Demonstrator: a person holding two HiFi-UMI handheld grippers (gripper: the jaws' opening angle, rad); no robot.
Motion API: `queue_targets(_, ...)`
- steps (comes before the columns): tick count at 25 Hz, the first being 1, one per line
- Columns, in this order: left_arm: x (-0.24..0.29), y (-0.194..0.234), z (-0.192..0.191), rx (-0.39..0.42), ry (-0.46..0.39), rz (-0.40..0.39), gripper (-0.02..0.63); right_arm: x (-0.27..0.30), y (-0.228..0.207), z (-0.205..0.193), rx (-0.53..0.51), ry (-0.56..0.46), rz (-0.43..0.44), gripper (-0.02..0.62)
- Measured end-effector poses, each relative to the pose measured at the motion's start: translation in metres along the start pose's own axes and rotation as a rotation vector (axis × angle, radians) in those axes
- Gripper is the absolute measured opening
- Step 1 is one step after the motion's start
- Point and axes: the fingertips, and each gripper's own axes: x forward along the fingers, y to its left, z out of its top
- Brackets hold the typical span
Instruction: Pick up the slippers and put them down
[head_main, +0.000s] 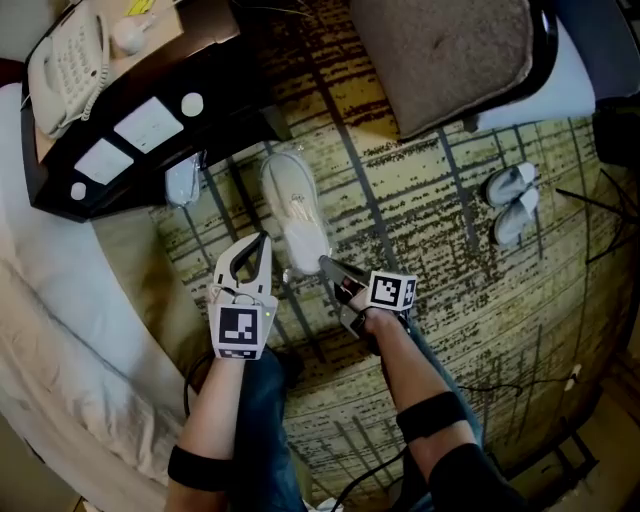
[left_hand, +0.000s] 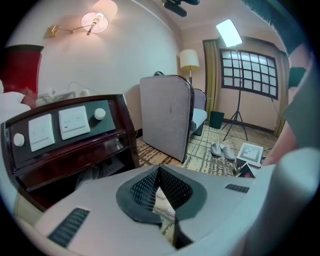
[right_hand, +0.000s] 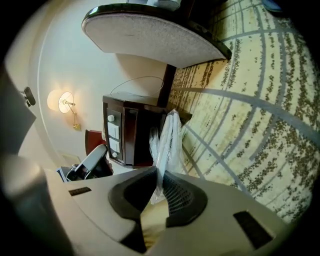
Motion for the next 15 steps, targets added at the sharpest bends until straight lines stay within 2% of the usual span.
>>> queue_targets(5,0.016,-0.024,-0.005,0.024,0.004,-0.043,0.000,-0.018,-0.029,0.006,0.013,-0.039,-0.046,0.064)
queue_targets(8,0.027,-0.037,-0.013,0.068,-0.002,-0.083,0.000,-0.025,-0.050,0.012,0.013,-0.096,-0.079,0.064)
queue_targets(12,0.039,-0.045,-0.026,0.063,0.004,-0.101,0.000,-0.024,-0.079,0.017,0.026,-0.147,-0.102,0.066)
queue_targets(15,0.047,-0.045,-0.036,0.039,0.015,-0.096,0.000,-0.023,-0.096,0.021,0.001,-0.148,-0.161,0.068)
